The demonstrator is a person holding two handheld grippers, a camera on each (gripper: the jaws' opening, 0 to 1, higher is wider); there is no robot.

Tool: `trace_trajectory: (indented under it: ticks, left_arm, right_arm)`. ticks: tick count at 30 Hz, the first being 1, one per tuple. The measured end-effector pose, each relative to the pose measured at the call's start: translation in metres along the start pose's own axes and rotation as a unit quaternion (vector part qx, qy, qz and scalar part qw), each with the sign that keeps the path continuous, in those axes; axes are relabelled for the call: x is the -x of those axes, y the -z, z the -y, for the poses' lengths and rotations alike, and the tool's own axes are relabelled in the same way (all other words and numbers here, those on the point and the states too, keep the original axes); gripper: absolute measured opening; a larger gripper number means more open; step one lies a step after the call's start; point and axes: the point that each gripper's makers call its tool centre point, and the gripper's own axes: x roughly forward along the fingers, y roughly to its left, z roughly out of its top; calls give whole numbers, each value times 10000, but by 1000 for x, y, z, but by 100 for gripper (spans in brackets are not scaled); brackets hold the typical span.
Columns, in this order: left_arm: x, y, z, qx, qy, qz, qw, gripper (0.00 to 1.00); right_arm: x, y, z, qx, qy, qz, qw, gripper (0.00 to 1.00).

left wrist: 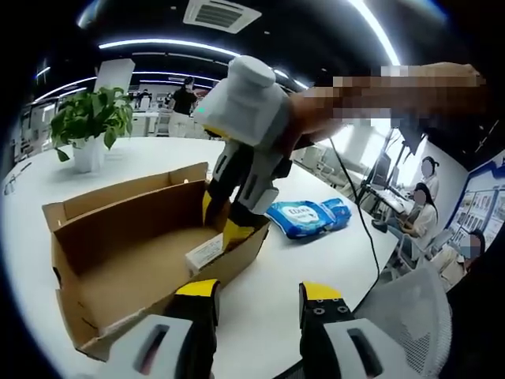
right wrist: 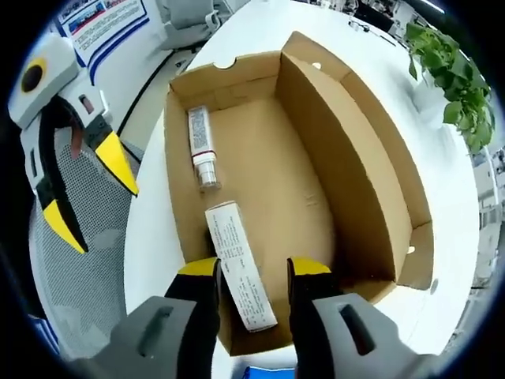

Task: Operate the shoe box by opening the lid, removing the specified soft item, and placing it in the target area until the item is outside and the box remains undamaged.

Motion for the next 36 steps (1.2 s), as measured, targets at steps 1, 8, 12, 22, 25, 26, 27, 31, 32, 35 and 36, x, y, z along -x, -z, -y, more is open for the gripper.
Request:
trace_trajectory:
  ticks: [1,8,12,22,25,26,27,31,32,35,36]
  left_arm:
    - [0,0,0,-8,1,2,10000,40]
    - [0,0,1,4,42,15,10000,40]
    - [1,0,0,-15,29,21,10000,40]
    - [2,-1,-1,62,4,45,10000,40]
    - [2,0,0,22,9,21,10000,40]
    - [2,1,0,19,8,16,10000,40]
    - [2,1,0,24,4,17,10000,40]
    - [1,0,-3,104,-18,38,9999,40]
    - [2,0,-4,111,-28,41,9999,40]
    - [1,1,-4,125,-34,27,9999,40]
    - [1,1,-4,116,-35,14,9999,40]
  right_arm:
    - [0,0,-2,-18,-6,-18,10000,28]
    - [0,-11,-11,550,21,-133,9984,24]
    - [-5,-15,-15,499,-92,-111,9986,21]
    - [-20,-11,-13,557,57,-332,9979,17]
    - [-24,-9,-9,587,155,-399,9974,17]
    - [-25,-7,-8,595,179,-426,9972,17]
    - [-28,-5,-7,605,207,-462,9969,18]
    - [-33,-2,-4,507,278,-456,9973,18]
    - [-34,-2,-3,479,294,-447,9974,19]
    - [-38,2,-1,380,333,-439,9978,19]
    - [-40,4,0,365,347,-449,9977,19]
